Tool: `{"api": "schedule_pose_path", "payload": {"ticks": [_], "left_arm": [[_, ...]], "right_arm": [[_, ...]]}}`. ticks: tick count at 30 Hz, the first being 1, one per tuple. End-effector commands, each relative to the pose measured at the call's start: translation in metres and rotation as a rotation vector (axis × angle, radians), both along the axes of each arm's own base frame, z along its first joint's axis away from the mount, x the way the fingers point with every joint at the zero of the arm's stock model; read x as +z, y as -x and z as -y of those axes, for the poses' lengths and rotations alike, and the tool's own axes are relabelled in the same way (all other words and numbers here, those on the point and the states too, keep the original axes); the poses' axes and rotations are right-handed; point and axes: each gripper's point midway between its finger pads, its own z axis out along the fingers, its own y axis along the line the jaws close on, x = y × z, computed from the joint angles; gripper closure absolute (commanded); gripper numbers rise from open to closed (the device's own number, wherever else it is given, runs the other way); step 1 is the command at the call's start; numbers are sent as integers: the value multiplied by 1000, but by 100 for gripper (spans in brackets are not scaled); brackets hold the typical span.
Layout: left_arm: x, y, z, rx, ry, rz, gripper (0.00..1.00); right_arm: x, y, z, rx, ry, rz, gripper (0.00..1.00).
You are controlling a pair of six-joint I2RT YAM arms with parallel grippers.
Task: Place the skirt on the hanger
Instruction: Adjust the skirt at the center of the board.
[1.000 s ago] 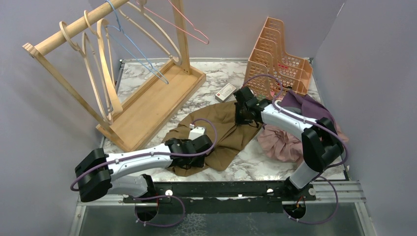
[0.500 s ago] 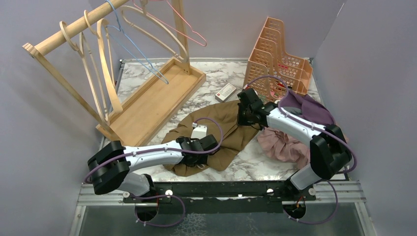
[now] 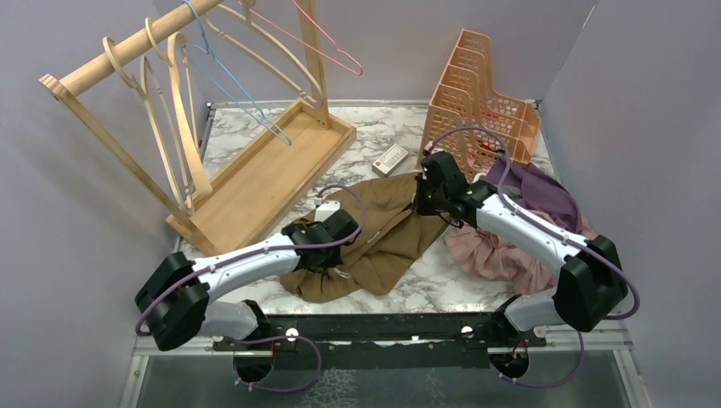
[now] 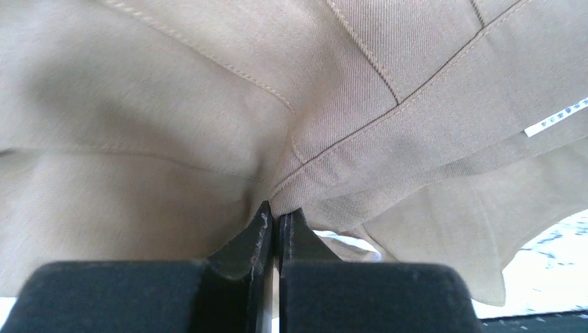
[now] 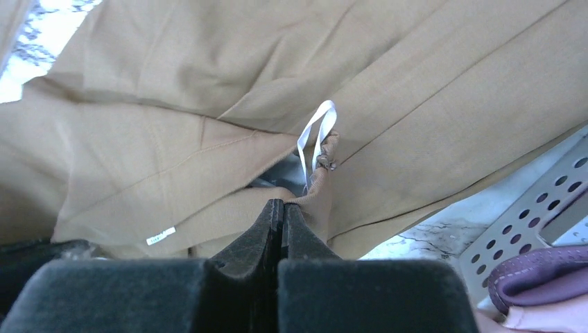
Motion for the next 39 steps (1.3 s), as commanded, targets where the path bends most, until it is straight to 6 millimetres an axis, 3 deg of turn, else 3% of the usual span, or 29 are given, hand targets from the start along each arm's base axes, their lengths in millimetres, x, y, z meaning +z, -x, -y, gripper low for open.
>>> {"api": "schedule_pose_path", "payload": {"ticks": [1,4,7,11,16,23,27,30,32,35,39], "left_arm": [[44,-15,11,-53,153,54,100],[85,-21,23,-101,270,94,100],[136,-23,32,-147,366,160,100],[202,-26,36,-170,460,261,100],[288,-24,38,-228,571,400,100],[406,-15,12,-268,642,659,100],[463,-10,-11,-247,659,804,100],[483,-8,-25,-216,650,859,100],[483,-8,-29,-201,644,863,100],[466,-8,-30,-185,633,830,100],[429,-12,-31,-149,588,766,100]], "right_arm": [[27,-1,-3,64,-34,90,99],[46,2,-3,71,-58,120,99],[82,5,0,75,-99,191,99],[157,15,4,113,-188,362,99],[261,45,5,224,-339,606,99],[380,87,3,363,-519,824,99],[431,101,5,393,-588,917,99],[449,102,8,374,-607,946,99],[446,100,9,362,-602,940,99],[425,96,6,355,-596,904,99],[381,83,-1,333,-581,833,99]]}}
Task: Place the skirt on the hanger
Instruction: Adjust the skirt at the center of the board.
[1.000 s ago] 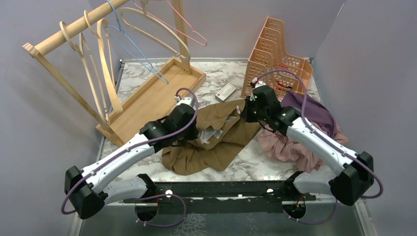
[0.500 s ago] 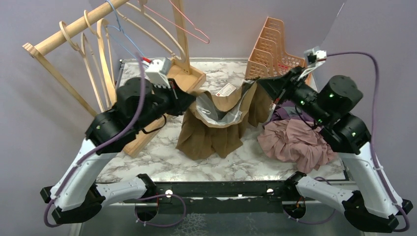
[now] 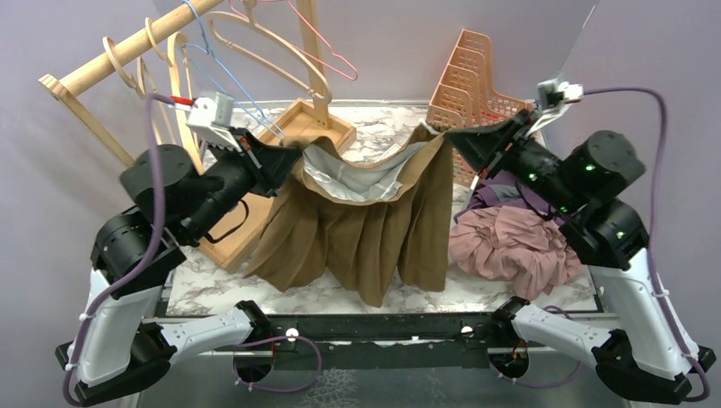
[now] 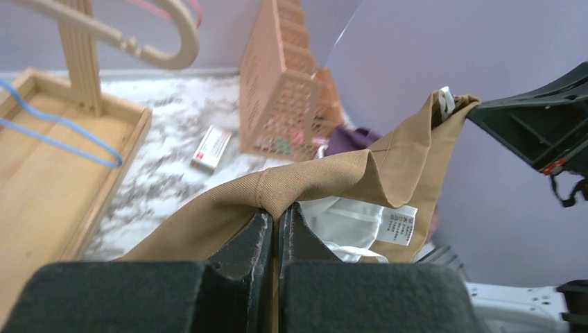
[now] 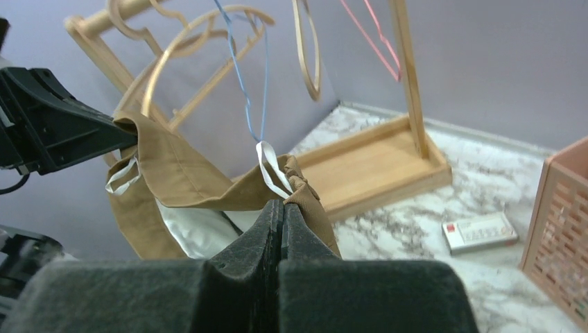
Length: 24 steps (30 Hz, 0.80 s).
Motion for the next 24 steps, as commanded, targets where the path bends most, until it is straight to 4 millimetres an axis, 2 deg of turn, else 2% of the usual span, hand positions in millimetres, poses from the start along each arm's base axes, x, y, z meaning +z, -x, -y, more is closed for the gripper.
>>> {"api": "schedule_pose_path", "payload": {"ticks": [1,6,8,10,13,14,15,17,19,21,24], "left_arm": [[-42,-13,-6,80,-66,-79,100],[-62,-22,-12,147,-107,-113,100],[-80,-24,-9,151,-126,-151,100],[-117,-25,-1,142,-144,-235,100],[-192,-21,13,117,-194,-397,100],[-223,-18,17,109,-218,-463,100],[-234,-15,22,96,-200,-497,100],[-268,-10,29,77,-208,-573,100],[-301,-8,29,101,-225,-637,100],[-324,-9,27,130,-242,-675,100],[-353,-11,21,191,-284,-722,100]], "right_arm": [[-32,-10,-10,14,-4,-42,99],[-62,-22,-26,45,-6,-111,99],[-79,-25,-28,45,-2,-142,99],[-109,-29,-28,26,20,-193,99],[-172,-34,-21,-29,86,-313,99],[-190,-34,-19,-47,106,-354,99],[-208,-34,-16,-63,126,-395,99],[-245,-33,-9,-111,158,-493,99],[-283,-32,-1,-166,196,-594,99],[-316,-32,9,-237,229,-687,99],[-356,-32,22,-339,283,-805,99]]}}
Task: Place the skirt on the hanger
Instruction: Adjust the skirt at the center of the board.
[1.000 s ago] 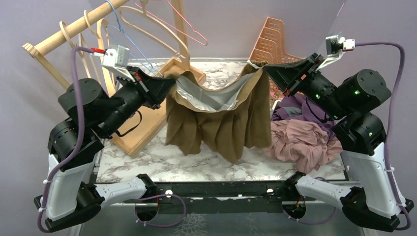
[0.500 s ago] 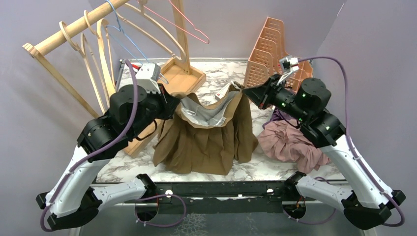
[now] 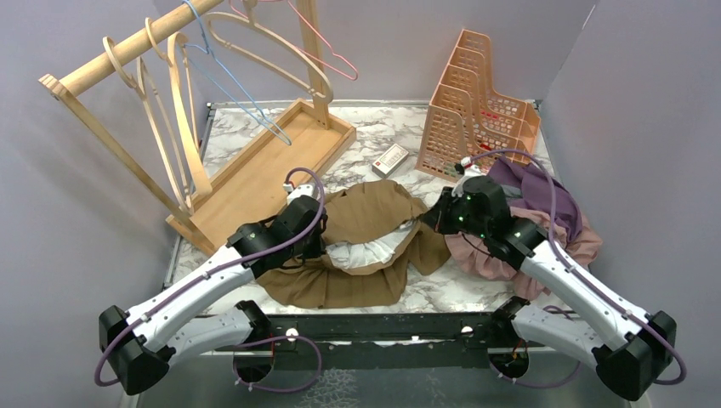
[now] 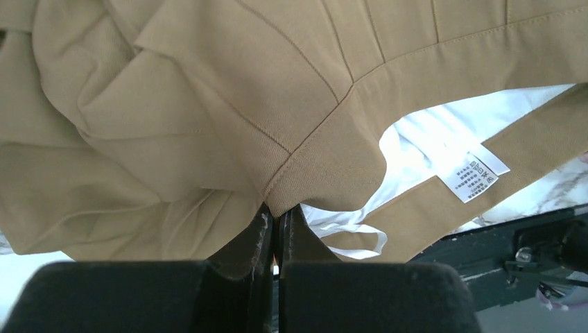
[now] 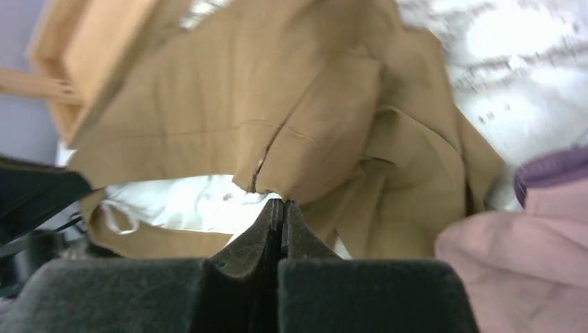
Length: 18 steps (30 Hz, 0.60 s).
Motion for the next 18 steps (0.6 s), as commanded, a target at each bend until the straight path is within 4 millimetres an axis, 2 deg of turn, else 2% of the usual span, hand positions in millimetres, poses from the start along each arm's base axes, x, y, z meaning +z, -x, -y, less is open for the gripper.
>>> {"api": "schedule_pose_path", "payload": {"ticks": [1,3,6,10,15,18], "left_arm": [[-12,-12,6,101,49,-1,100],[-20,-16,2,135,26,-10,100],[-27,-24,-2,169,3,-22,100],[-43,-31,-6,176,-21,-49,100],[-68,-29,-13,166,-49,-89,100],[-80,-26,-20,169,-59,-110,95]], "right_arm": [[-50,-5,27,-194,105,-152,99],[-69,-5,33,-231,159,-206,99],[-86,-7,39,-274,221,-263,99],[-100,-13,30,-252,241,-302,99],[-114,-13,22,-195,253,-320,99],[-118,-10,17,-152,253,-332,91]]}}
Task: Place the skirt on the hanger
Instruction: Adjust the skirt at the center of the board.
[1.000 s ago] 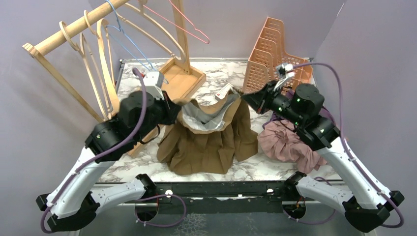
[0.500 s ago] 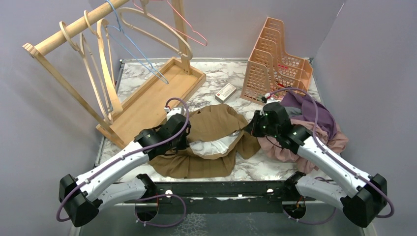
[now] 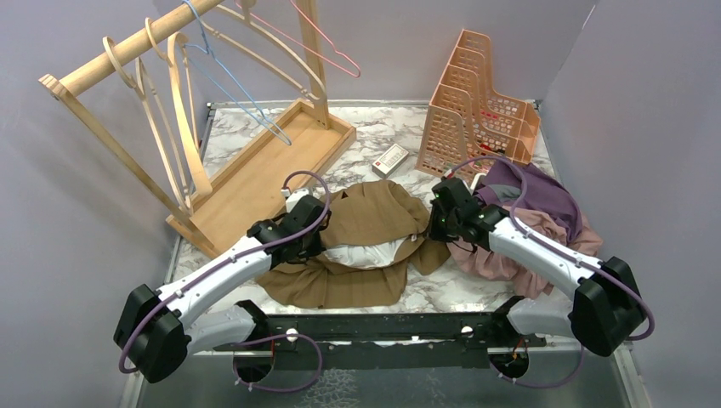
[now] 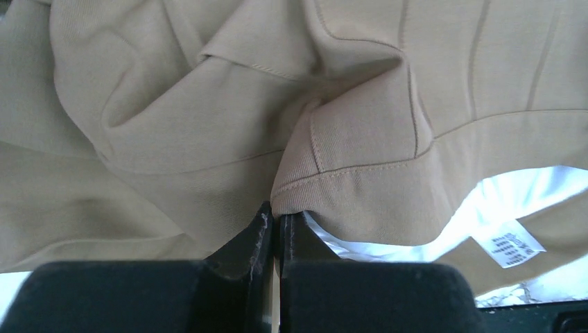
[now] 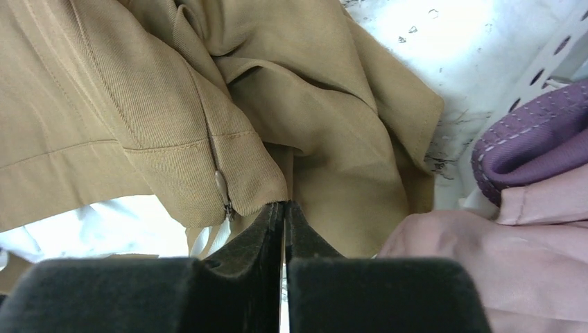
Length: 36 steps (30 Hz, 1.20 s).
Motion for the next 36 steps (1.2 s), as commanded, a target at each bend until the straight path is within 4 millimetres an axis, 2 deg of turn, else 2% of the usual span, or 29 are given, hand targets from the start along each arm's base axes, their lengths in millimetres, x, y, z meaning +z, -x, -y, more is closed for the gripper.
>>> {"api": "schedule_pose_path", "payload": {"ticks": [1,5,9,14,18,24,29,32,33,36], "left_arm": [[-13,-2,-6,-6,6,-6,92],[-4,-2,-2,-30,38,5,82],[16,-2,2,-62,74,41,71],[33,-3,-4,-65,69,95,65],[43,-7,-9,-66,53,141,62],[60,-9,-7,-100,63,185,55],[77,-10,-3,-128,99,243,46],[88,-13,1,-146,129,288,42],[91,-14,3,-151,139,302,40],[98,-17,9,-165,177,336,35]], "right_arm": [[5,-5,-12,54,-32,10,88],[12,2,-18,90,-52,-25,75],[33,8,-20,115,-77,-29,65],[71,11,-31,217,-137,46,57],[110,1,-43,304,-182,158,55],[179,-25,-63,384,-223,337,52],[238,-58,-85,401,-272,506,43],[271,-86,-103,390,-310,600,39],[288,-97,-107,376,-325,647,36],[314,-132,-119,323,-336,753,30]]}}
